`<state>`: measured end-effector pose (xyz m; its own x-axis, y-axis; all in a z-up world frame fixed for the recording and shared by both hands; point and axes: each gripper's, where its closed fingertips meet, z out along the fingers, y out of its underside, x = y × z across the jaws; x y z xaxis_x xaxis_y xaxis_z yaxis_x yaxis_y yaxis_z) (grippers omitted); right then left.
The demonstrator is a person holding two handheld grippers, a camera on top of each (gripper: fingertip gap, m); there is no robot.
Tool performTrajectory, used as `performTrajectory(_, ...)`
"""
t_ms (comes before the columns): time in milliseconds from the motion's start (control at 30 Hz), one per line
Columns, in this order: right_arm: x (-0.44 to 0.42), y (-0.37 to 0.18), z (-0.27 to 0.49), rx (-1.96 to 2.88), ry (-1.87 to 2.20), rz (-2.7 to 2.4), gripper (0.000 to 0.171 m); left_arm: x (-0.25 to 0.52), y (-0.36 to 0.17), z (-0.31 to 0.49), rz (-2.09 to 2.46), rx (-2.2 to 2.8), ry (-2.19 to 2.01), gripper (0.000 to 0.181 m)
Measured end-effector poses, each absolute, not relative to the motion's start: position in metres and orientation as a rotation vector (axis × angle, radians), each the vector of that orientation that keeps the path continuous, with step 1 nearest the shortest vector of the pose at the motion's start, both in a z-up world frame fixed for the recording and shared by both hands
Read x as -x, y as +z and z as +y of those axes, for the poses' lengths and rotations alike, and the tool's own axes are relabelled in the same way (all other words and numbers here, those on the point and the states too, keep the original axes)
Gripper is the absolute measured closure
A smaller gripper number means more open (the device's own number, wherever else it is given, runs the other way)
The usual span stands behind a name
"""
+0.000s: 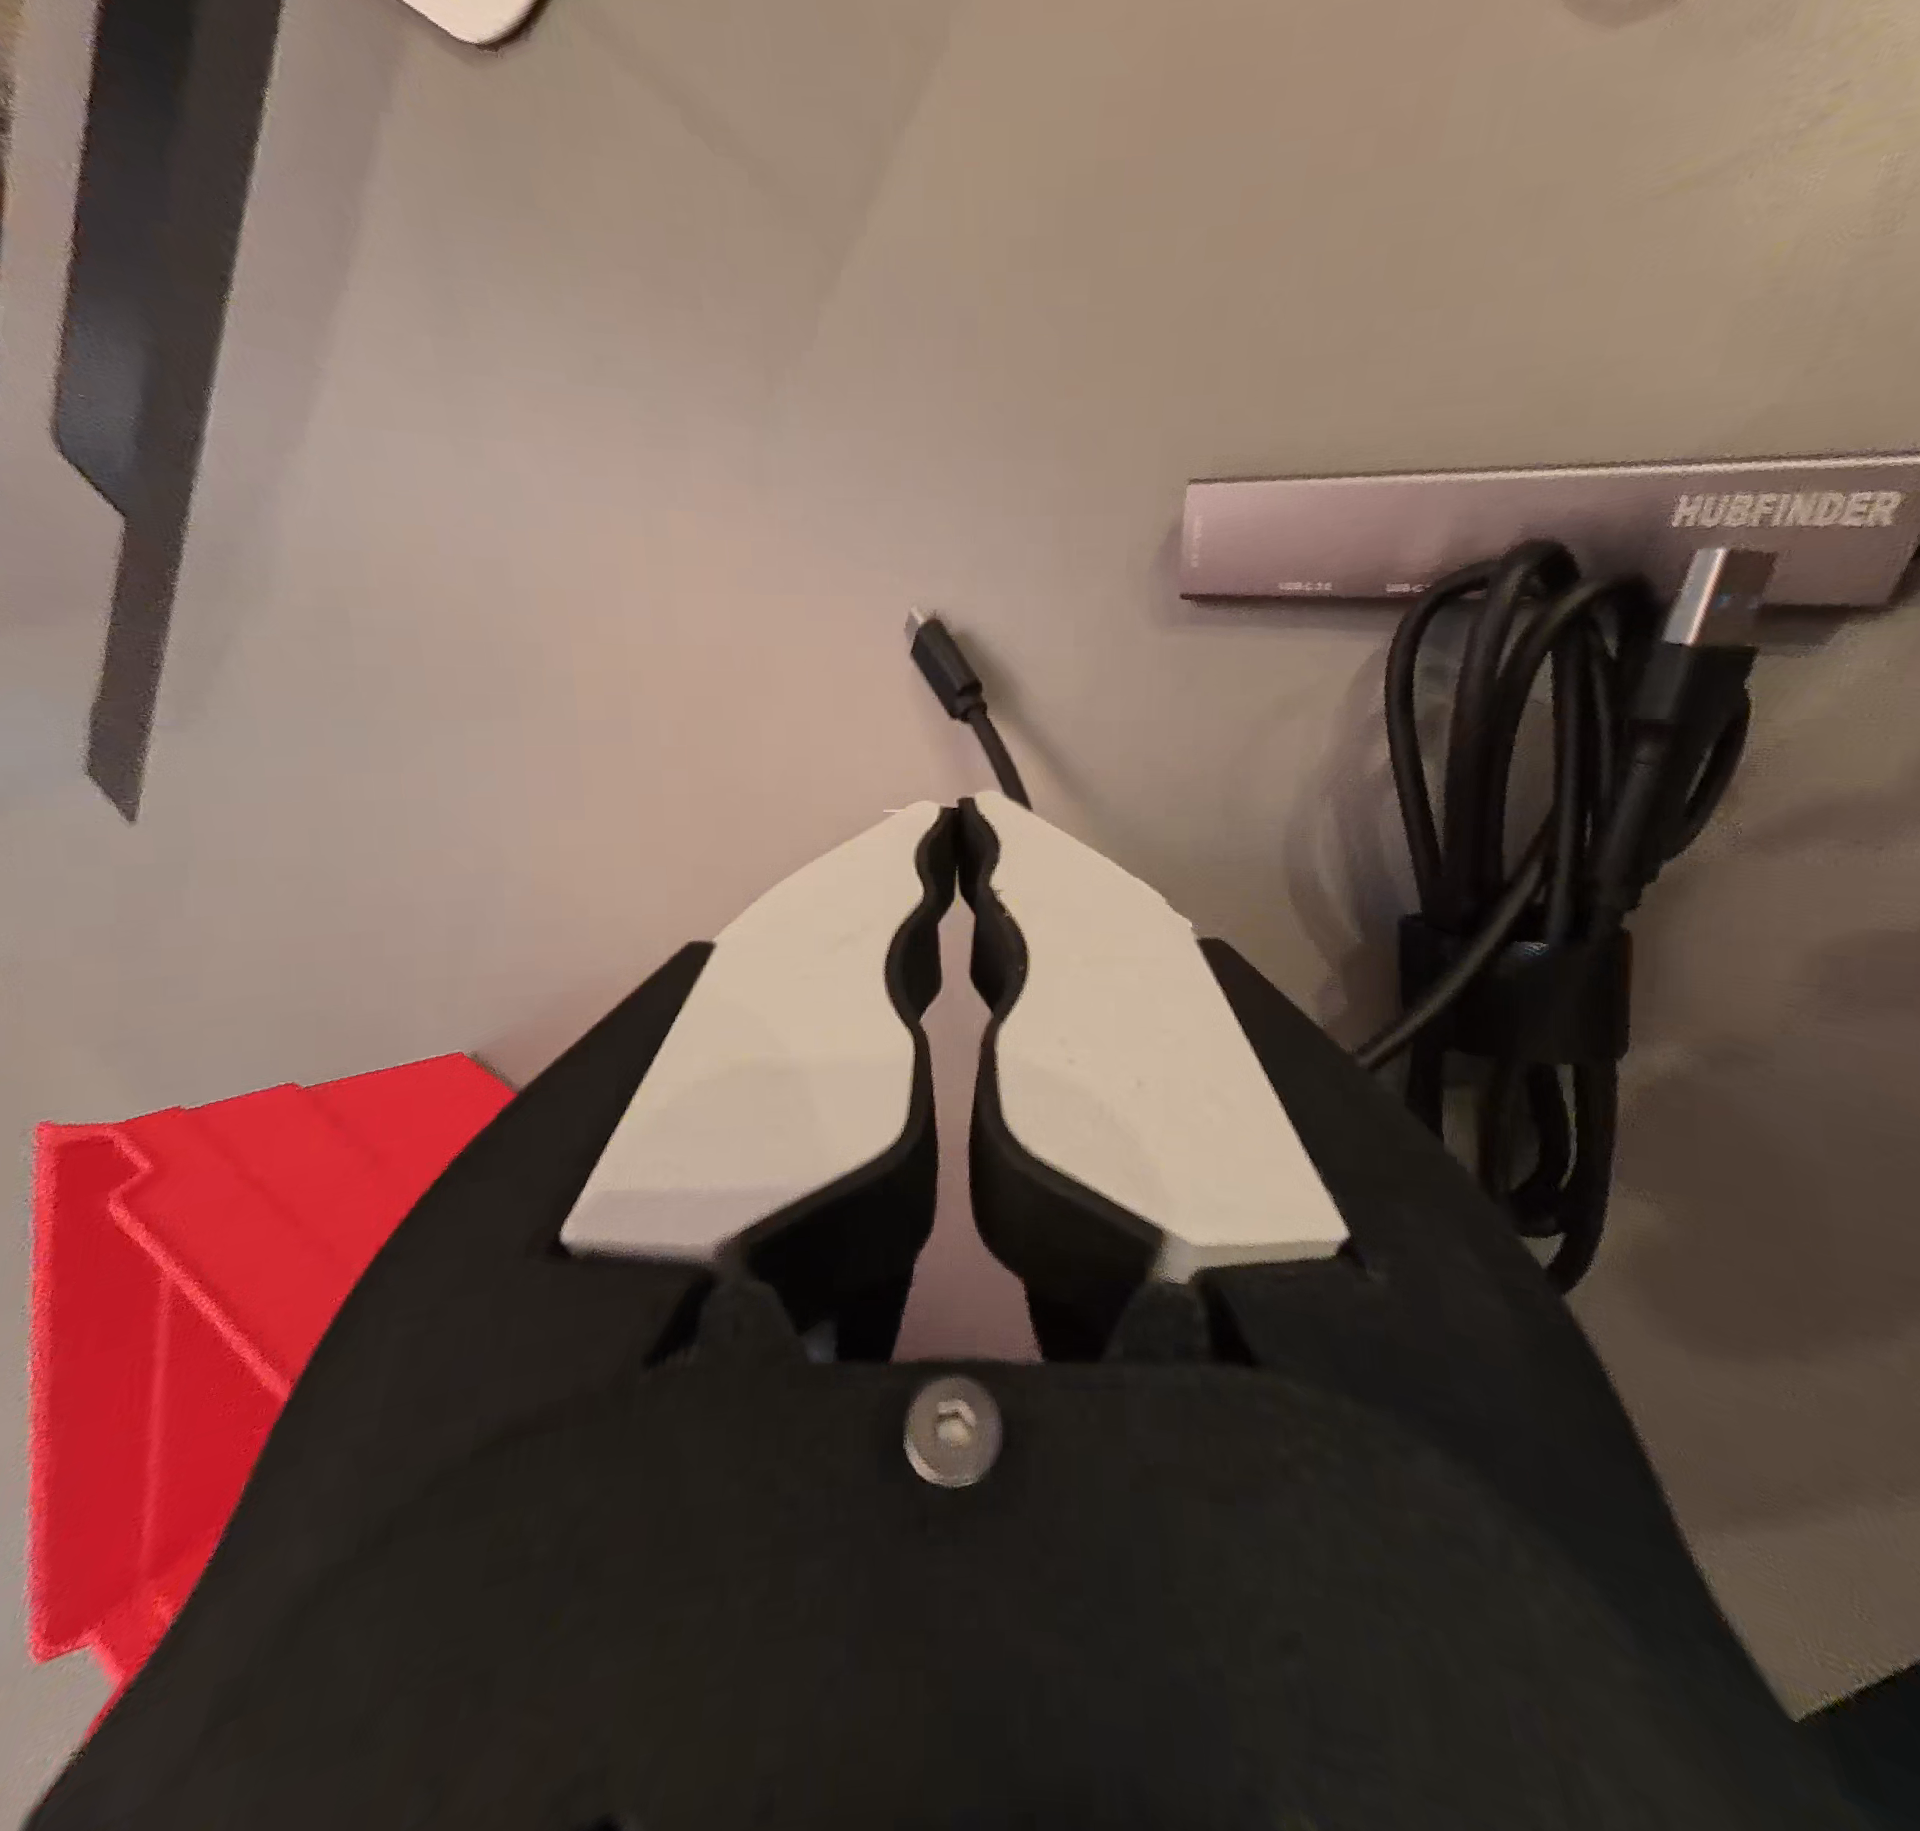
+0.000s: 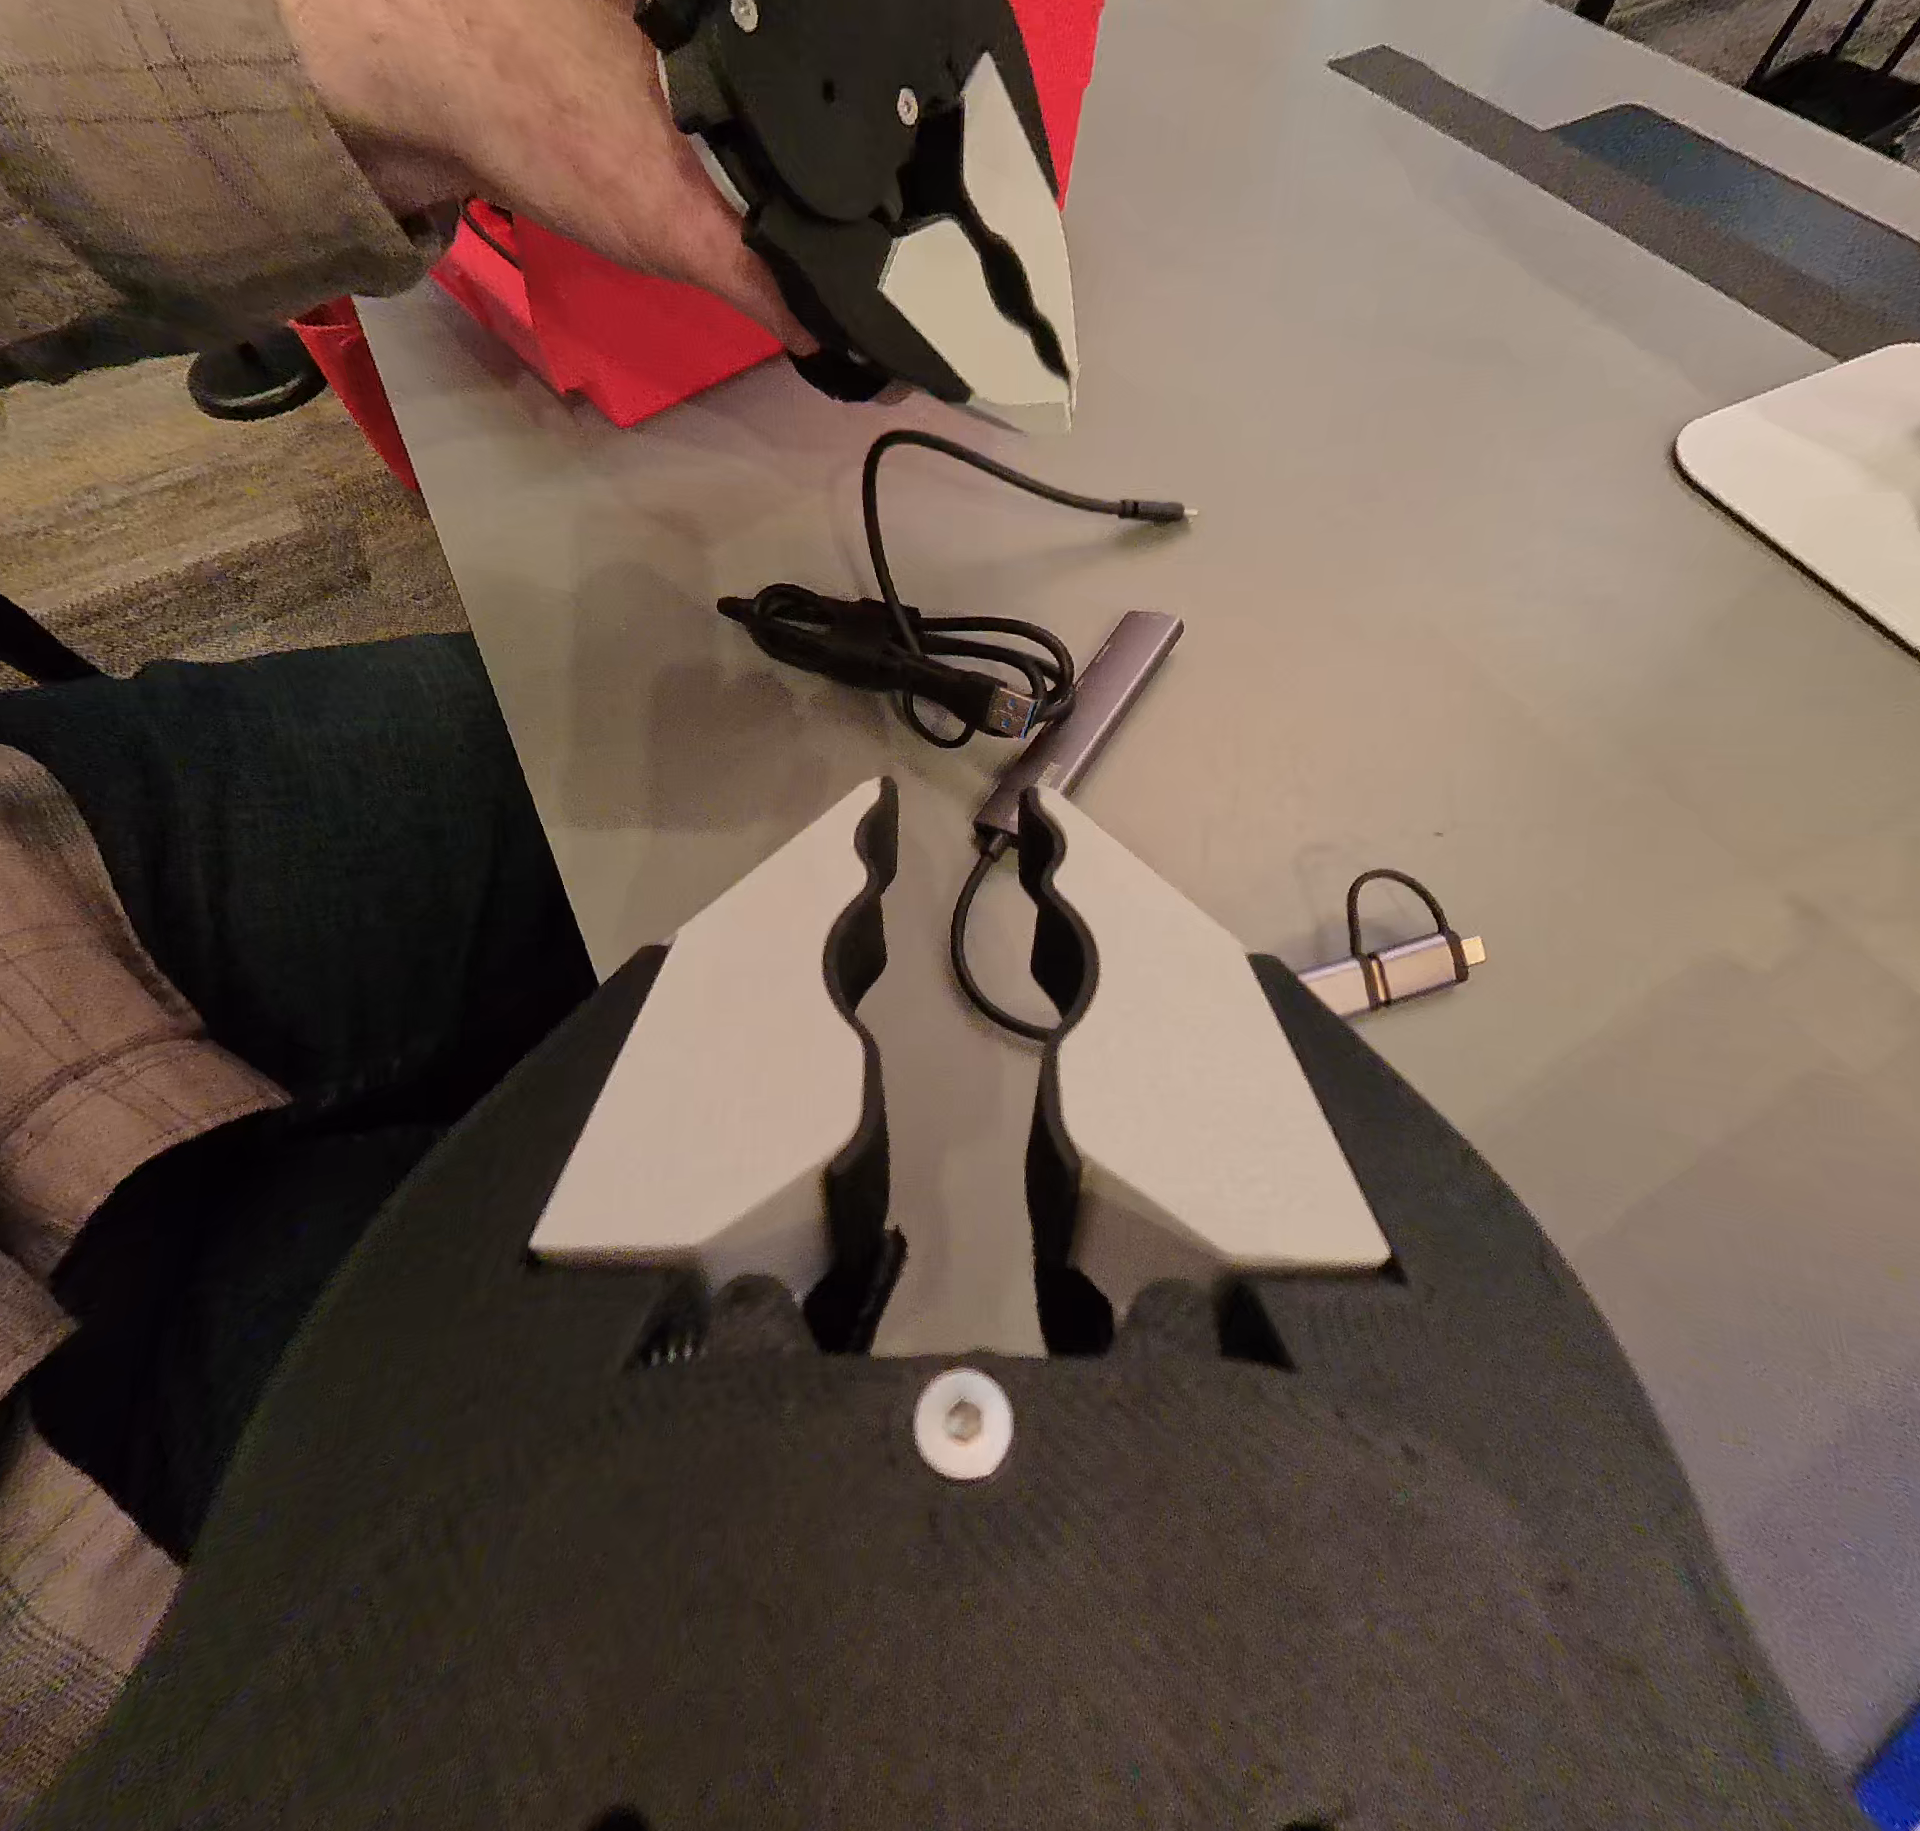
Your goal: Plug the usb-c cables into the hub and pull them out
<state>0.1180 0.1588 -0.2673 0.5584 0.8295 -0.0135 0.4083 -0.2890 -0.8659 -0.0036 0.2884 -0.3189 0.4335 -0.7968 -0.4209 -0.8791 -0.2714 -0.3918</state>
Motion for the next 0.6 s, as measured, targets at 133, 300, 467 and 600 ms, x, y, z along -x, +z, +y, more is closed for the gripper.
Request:
performTrajectory(133,-0.114,-0.261,0.16,1.889,0.589,-1.017,0.151,0.001,-0.327,0.269,1.459,2.215,0.058,0.162)
performTrajectory(300,-0.112,-0.265,0.156,1.897,0.582,-1.038,0.151,0.016,-0.35,0.265,1.443,2.366,0.081,0.141)
performTrajectory(467,-0.115,-0.263,0.156,1.896,0.58,-1.025,0.151,0.02,-0.36,0.271,1.435,2.365,0.16,0.177)
performTrajectory(600,-0.117,-0.264,0.158,1.898,0.579,-1.019,0.151,0.018,-0.355,0.275,1.426,2.324,0.153,0.178)
